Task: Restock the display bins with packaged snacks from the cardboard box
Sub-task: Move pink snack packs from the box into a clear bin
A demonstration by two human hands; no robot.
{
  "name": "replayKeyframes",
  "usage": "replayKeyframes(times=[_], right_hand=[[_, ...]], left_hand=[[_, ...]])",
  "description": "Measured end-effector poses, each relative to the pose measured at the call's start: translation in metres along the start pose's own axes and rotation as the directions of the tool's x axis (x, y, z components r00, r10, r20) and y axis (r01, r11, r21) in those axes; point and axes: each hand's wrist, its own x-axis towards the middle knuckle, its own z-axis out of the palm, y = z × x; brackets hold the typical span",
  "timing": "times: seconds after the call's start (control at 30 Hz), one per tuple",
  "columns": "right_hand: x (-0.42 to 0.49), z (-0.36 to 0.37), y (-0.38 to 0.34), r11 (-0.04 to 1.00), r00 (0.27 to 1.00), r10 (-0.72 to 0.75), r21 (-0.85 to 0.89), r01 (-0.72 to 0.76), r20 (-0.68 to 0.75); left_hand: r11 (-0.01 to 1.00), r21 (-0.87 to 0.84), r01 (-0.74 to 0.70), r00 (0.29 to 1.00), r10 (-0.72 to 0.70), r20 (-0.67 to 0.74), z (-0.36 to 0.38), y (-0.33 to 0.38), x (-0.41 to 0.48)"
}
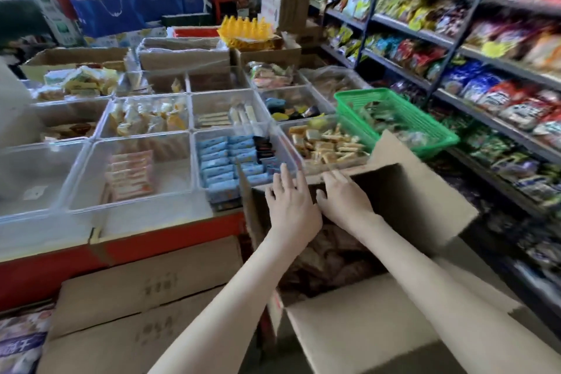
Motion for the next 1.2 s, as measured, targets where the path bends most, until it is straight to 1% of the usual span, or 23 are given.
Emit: replayKeyframes(times=[0.1,0.17,0.27,0.4,0.47,0.53,0.6,0.63,0.67,0.7,0.73,0.8,0.83,0.87,0.97,1.0,1.03,1.1,1.2], right_hand=[[-0.018,0.007,0.058,0.994,0.989,0.109,-0.011,-0.108,0.095],[-0.025,0.016,0.089,0.99,0.979,0.144,-0.033,-0.14,0.148],[-0.028,0.032,0.125,0.985,0.957,0.172,-0.069,-0.16,0.234],[-0.014,0.06,0.162,0.978,0.93,0.205,-0.112,-0.178,0.306],[0.0,0.081,0.18,0.973,0.901,0.229,-0.098,-0.207,0.369],[0.02,0.103,0.197,0.958,0.853,0.271,-0.036,-0.286,0.446],[0.037,0.128,0.212,0.923,0.799,0.312,0.035,-0.383,0.514],[0.044,0.142,0.218,0.909,0.78,0.307,0.076,-0.411,0.546],[0.05,0.157,0.223,0.907,0.772,0.278,0.109,-0.407,0.572],[0.056,0.172,0.228,0.911,0.771,0.235,0.143,-0.388,0.592],[0.061,0.189,0.233,0.914,0.786,0.191,0.185,-0.361,0.588],[0.066,0.212,0.24,0.891,0.804,0.156,0.27,-0.365,0.573],[0.067,0.228,0.245,0.882,0.79,0.184,0.258,-0.396,0.584],[0.067,0.238,0.247,0.873,0.761,0.212,0.232,-0.43,0.613],[0.06,0.271,0.259,0.842,0.655,0.295,0.134,-0.522,0.696],[0.059,0.274,0.259,0.833,0.642,0.298,0.136,-0.537,0.707],[0.058,0.271,0.258,0.827,0.636,0.296,0.142,-0.544,0.712],[0.062,0.257,0.25,0.846,0.66,0.271,0.154,-0.51,0.701],[0.067,0.244,0.243,0.829,0.733,0.185,0.297,-0.475,0.654]], left_hand=[[1.0,0.026,-0.015,0.999,0.014,0.044,0.03,0.039,-0.007],[0.998,0.06,-0.003,0.994,-0.003,0.11,0.057,0.053,-0.004],[0.989,0.136,0.066,0.969,-0.096,0.228,0.096,0.058,0.005],[0.97,0.176,0.17,0.89,-0.228,0.395,0.141,0.057,0.033],[0.965,0.141,0.221,0.854,-0.262,0.449,0.16,0.057,0.048],[0.964,0.046,0.261,0.826,-0.248,0.506,0.178,0.055,0.064],[0.962,-0.032,0.271,0.827,-0.216,0.519,0.194,0.055,0.076],[0.958,-0.063,0.28,0.838,-0.213,0.502,0.202,0.054,0.082],[0.951,-0.093,0.295,0.846,-0.215,0.489,0.211,0.053,0.09],[0.939,-0.119,0.322,0.841,-0.226,0.492,0.219,0.053,0.097],[0.924,-0.135,0.357,0.827,-0.245,0.507,0.23,0.052,0.105],[0.849,-0.151,0.506,0.748,-0.344,0.568,0.248,0.05,0.117],[0.802,-0.163,0.575,0.708,-0.387,0.591,0.257,0.05,0.124],[0.772,-0.162,0.614,0.684,-0.418,0.597,0.265,0.05,0.129],[0.683,-0.14,0.717,0.622,-0.535,0.573,0.288,0.051,0.141],[0.665,-0.144,0.732,0.61,-0.547,0.573,0.292,0.051,0.144],[0.656,-0.155,0.739,0.604,-0.542,0.584,0.294,0.053,0.147],[0.637,-0.176,0.75,0.597,-0.54,0.593,0.297,0.054,0.151],[0.65,-0.176,0.74,0.608,-0.533,0.589,0.303,0.054,0.155]])
